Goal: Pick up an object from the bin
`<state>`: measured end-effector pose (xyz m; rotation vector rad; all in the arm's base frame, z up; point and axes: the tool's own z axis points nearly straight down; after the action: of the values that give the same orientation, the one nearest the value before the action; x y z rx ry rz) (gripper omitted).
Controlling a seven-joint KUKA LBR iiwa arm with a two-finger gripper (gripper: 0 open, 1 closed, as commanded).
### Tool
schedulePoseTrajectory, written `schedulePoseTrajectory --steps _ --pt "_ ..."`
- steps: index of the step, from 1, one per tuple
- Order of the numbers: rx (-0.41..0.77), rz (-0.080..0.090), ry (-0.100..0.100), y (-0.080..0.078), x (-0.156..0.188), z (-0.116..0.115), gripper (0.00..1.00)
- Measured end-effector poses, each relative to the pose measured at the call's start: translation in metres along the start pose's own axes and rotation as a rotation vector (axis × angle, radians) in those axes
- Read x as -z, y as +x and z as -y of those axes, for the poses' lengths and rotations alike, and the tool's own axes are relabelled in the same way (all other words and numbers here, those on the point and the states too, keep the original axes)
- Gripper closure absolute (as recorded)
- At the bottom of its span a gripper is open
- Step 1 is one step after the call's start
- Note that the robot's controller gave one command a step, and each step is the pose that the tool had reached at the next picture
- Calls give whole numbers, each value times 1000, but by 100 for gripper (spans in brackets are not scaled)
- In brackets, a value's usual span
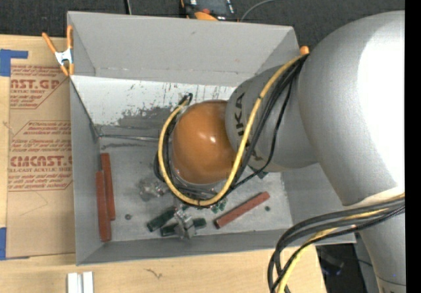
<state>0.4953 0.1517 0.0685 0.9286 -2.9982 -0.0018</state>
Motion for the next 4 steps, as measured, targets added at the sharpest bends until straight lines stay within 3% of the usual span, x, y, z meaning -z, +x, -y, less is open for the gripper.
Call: schedulePoseTrajectory --steps 1,2,3,4 --pt "-2 7 2 -2 3 1 100" --pt "-1 6 1 -2 2 1 0" --pt "-3 4 1 -2 4 1 100" --pt "230 11 4 -18 149 -20 100"
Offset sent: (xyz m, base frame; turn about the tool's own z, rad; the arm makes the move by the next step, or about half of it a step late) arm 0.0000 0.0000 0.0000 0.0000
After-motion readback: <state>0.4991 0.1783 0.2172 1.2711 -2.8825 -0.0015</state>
